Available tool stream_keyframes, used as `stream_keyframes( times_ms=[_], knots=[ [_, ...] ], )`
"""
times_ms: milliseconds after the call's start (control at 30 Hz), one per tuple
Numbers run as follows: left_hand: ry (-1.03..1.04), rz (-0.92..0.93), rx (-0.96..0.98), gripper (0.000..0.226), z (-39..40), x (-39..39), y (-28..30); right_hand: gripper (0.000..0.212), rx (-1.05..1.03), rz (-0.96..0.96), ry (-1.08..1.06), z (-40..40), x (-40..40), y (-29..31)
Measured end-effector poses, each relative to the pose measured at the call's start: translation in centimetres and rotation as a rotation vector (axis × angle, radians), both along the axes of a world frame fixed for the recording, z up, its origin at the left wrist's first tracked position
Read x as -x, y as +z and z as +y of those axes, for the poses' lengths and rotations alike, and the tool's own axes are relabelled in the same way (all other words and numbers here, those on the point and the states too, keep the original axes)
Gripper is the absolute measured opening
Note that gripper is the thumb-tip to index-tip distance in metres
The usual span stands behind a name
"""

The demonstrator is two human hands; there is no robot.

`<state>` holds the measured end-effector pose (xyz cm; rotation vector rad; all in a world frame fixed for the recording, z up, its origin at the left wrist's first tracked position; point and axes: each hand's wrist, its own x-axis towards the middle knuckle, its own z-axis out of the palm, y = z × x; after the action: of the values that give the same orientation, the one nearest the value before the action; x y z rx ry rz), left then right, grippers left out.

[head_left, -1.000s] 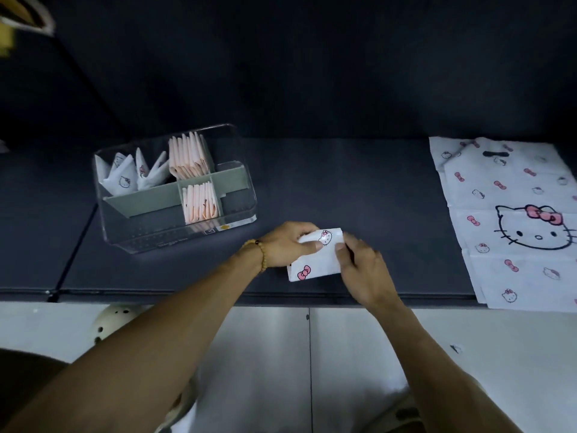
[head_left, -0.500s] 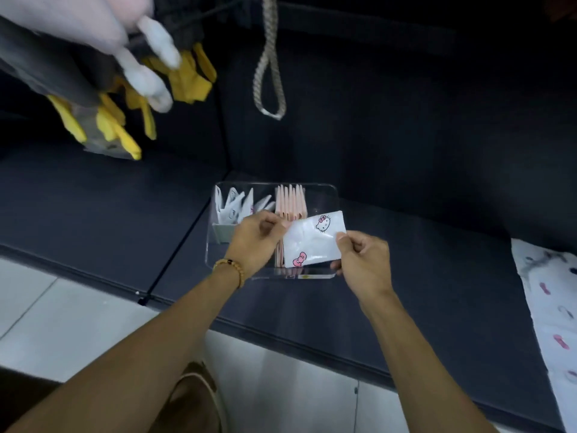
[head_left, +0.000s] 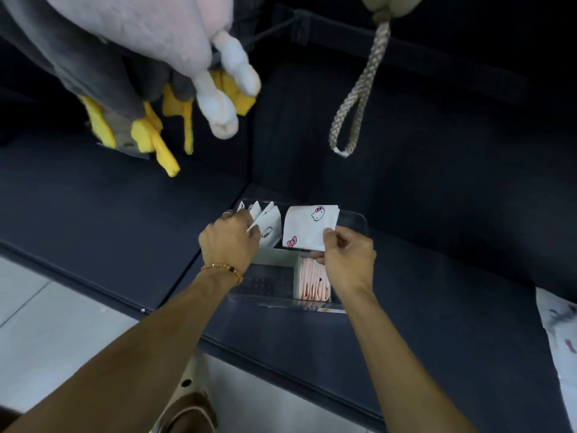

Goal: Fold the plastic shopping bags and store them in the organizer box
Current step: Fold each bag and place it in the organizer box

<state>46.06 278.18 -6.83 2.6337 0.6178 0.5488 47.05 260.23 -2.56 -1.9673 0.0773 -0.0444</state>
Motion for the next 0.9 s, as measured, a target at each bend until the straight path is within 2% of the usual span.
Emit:
stream_keyframes(
  times_ms=[133,200,300,433,533,633,733,900],
  knots=[
    [0.077,-0.048,0.122,0.010,1.5,0.6,-0.3,0.034,0.392,-0.276,-0.016,3.3,-1.0,0.0],
    [0.062,-0.047,0.160,0.010,1.7,0.7,-0.6,0.028,0.586,-0.273,0.076,4.8,-1.6,-0.1],
    [0.035,-0.058,0.207,0.010,1.7,0.6,-0.9,0.024,0.718,-0.145,0.186,7.0,-1.9,-0.4],
    [0.021,-0.105,0.246,0.010,1.6,0.7,-1.5,0.019,0.673,-0.089,0.156,7.4,-2.7,-0.2],
    [0.014,-0.151,0.254,0.014,1.6,0.8,-1.7,0.024,0.531,0.092,0.170,5.8,-3.5,-0.2],
    [-0.005,-0.180,0.284,0.022,1.5,0.8,-1.9,0.025,0.513,0.148,0.181,5.0,-4.0,-0.7],
    [-0.011,-0.192,0.294,0.021,1.6,0.8,-1.9,0.022,0.494,0.127,0.181,6.1,-4.2,-1.6],
    [-0.018,-0.190,0.326,0.024,1.5,0.8,-1.9,0.022,0.426,-0.035,0.157,8.3,-4.7,-2.3]
  ],
)
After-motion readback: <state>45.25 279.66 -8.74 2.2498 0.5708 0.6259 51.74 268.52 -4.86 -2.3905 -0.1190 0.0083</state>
